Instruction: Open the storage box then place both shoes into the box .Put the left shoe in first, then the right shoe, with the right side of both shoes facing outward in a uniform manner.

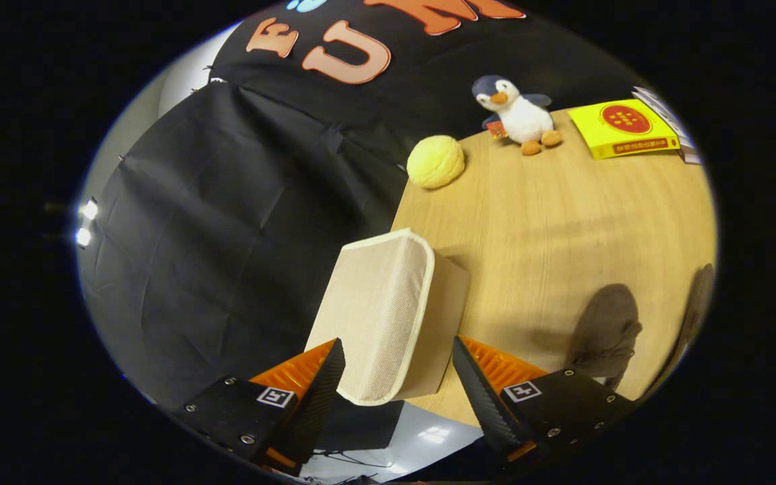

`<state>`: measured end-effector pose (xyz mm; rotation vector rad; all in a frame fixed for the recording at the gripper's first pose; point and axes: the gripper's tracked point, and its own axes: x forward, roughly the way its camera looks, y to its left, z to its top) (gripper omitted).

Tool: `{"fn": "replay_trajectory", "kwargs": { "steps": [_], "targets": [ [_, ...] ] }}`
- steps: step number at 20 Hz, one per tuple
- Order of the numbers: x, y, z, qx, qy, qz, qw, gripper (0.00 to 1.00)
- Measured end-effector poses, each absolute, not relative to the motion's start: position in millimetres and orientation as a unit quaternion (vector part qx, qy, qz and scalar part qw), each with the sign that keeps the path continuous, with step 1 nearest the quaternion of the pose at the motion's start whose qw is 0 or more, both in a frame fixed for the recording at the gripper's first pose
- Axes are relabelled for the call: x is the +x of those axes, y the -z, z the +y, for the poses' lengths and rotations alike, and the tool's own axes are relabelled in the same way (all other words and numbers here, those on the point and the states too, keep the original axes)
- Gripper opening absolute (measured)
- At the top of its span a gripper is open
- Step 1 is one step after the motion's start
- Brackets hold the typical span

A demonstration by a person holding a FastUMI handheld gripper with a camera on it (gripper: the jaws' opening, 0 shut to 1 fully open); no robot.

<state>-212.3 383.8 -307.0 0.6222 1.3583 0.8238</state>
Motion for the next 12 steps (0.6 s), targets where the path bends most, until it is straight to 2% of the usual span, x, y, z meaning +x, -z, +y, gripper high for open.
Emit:
{"fn": "replay_trajectory", "kwargs": {
  "steps": [4, 8, 12],
  "targets": [
    [-237, 323, 414, 0.271, -0.389, 0.628, 0.618, 0.97],
    [-255, 353, 431, 0.249, -0.379, 0.653, 0.607, 0.97],
    [-267, 352, 448, 0.286, -0.385, 0.661, 0.577, 0.97]
  ]
}}
